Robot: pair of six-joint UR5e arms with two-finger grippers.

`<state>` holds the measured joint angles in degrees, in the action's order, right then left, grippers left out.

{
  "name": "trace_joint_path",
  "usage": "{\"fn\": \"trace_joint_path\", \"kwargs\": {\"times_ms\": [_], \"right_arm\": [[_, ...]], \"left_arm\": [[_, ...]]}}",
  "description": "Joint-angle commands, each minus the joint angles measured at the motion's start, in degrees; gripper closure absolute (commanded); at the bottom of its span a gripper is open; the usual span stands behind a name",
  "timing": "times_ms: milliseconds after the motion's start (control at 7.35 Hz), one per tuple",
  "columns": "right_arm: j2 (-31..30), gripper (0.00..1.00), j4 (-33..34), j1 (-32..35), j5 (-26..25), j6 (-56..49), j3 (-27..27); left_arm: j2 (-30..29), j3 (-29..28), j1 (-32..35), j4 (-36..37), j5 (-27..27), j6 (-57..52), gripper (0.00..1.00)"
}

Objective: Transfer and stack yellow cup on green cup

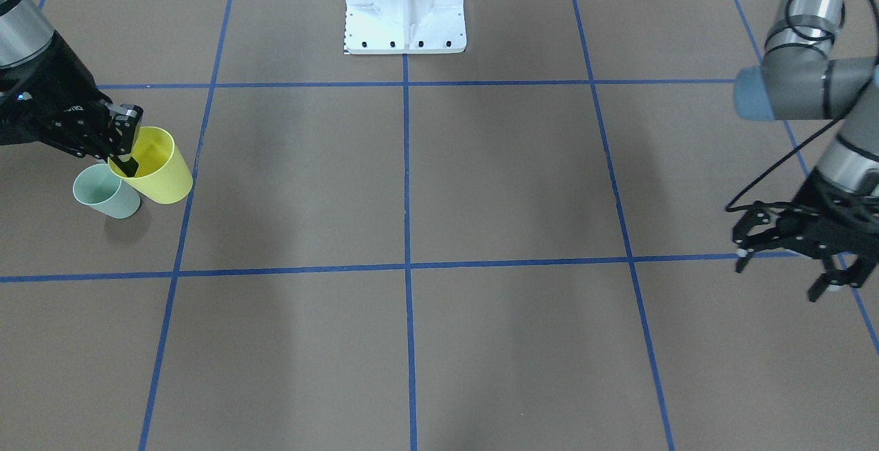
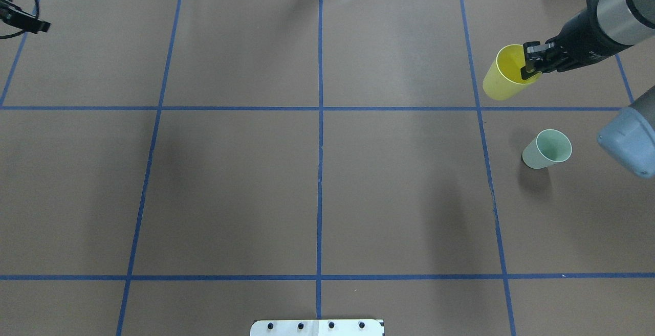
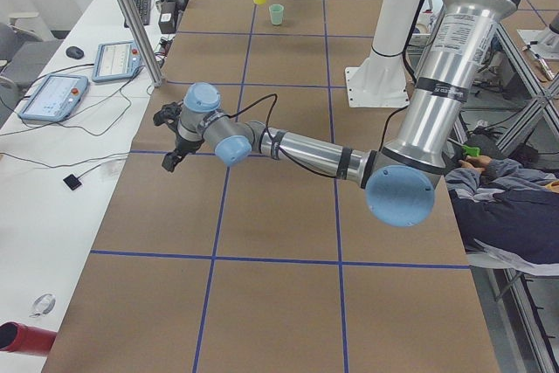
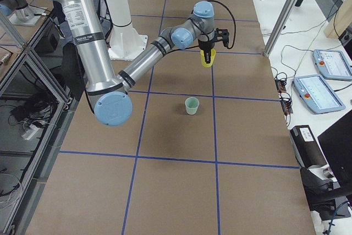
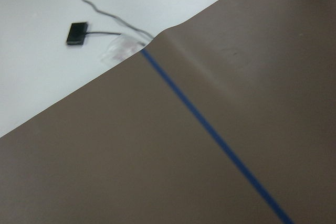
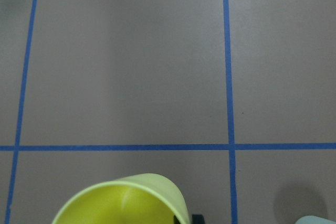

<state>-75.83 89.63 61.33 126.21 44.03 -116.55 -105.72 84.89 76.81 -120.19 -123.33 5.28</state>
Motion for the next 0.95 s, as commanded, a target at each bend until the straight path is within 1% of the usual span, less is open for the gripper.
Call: {"fn": "trace_joint_path", "kwargs": {"times_ms": [0,136,272,408,544,680,816], "right_arm": [[-7.80,1.00,-9.67,1.77,3.51,-3.60,-0.17],[-10.89,1.00,-12.78,2.12,3.78,-4.82,-0.17],[-12.92,1.00,-12.99,2.73,3.69,-8.83,0.18],[-13.90,1.00,-12.90,4.30,3.78,-15.92,2.62],[-14.08,1.00,-13.07,4.41,3.43,-16.43,4.21],[-15.13,1.00,-13.51,4.41,3.43,-16.17,5.18],[-16.36,1.00,-13.78,4.32,3.43,-15.39,5.54]], "left_arm": [[2.62,0.27,12.00,17.87,-3.05,-12.80,0.00],[4.63,-1.29,13.18,21.72,-0.27,-12.92,0.00],[7.26,-2.35,15.19,20.62,-0.07,-13.27,0.00],[12.51,0.25,15.48,14.96,-0.15,-12.66,0.00],[14.30,0.71,15.39,14.81,-0.94,-12.75,0.00],[14.49,0.37,15.39,14.81,-4.77,-12.75,0.00],[15.19,0.54,15.39,14.38,-6.46,-12.75,0.00]]}}
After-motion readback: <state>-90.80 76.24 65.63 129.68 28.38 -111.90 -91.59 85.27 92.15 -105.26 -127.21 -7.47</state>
